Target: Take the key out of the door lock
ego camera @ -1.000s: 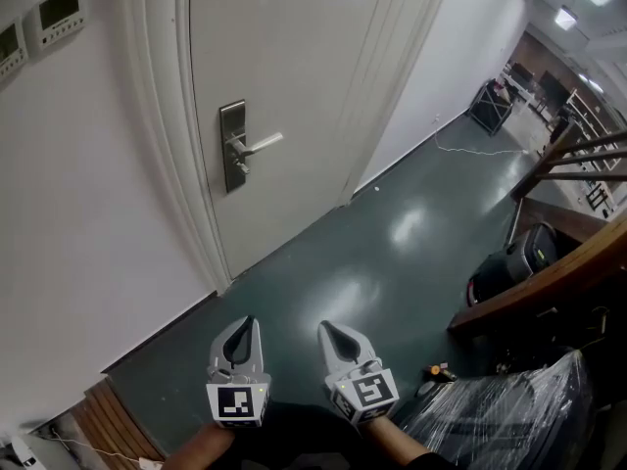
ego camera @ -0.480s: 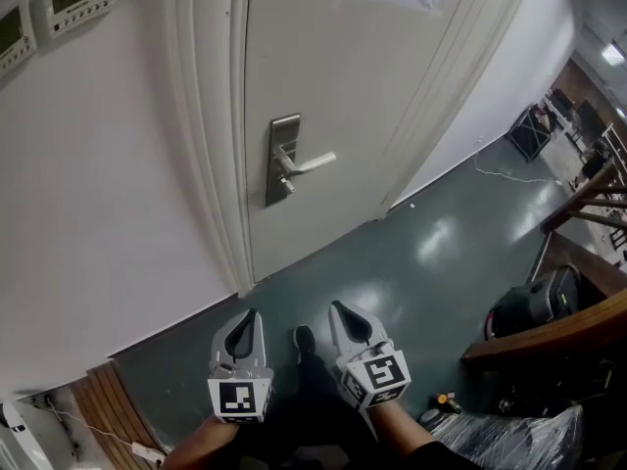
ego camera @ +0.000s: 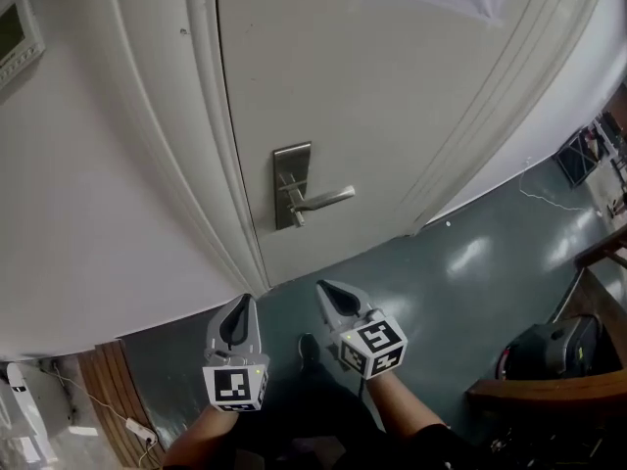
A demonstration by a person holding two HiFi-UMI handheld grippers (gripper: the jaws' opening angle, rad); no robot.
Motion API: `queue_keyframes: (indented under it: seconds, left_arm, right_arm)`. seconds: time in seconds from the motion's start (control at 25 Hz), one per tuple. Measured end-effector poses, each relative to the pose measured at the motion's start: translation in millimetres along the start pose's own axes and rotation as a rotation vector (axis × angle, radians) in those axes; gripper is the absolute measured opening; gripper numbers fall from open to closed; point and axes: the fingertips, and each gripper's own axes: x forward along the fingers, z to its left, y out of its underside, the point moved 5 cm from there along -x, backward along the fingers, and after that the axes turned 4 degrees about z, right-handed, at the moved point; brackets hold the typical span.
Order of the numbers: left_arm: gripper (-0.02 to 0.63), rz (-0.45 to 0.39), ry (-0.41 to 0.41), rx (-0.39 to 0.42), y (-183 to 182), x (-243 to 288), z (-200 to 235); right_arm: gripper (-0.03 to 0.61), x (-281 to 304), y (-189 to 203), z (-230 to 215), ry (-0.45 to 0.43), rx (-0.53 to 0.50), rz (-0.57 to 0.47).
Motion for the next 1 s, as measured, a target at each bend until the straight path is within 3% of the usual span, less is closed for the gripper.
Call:
queue_keyframes:
  seconds: [0.12, 0.32, 0.48, 0.8, 1.0]
  left_arm:
    - [0.018, 0.021, -0.047, 0.003, -2.6, 19.7, -3.6]
    - [0.018, 0.045, -0.124, 0.006, -5.1, 35.3, -4.9]
    - [0.018, 0.050, -0.164, 0.008, -8.9, 43.3, -5.1]
    - [0.018, 0.068, -0.207, 0.022, -11.0, 51.0, -6.3]
    - [0.018, 0.082, -0.227, 0.015, -10.0, 52.2, -4.6]
  right_arm:
    - [0.049, 24.9, -8.2, -19.3, -0.114, 0.063, 0.024]
    - [0.078, 61.0, -15.4, -48.3, -0.211, 0.149, 0.056]
    - [0.103, 89.8, -12.9, -69.1, -0.279, 0.307, 0.095]
    - [0.121, 134.3, -0.9, -95.8, -0.431, 0.722, 0.129]
    - [0.122, 148.6, -4.5, -101.4, -0.502, 0.849, 0.115]
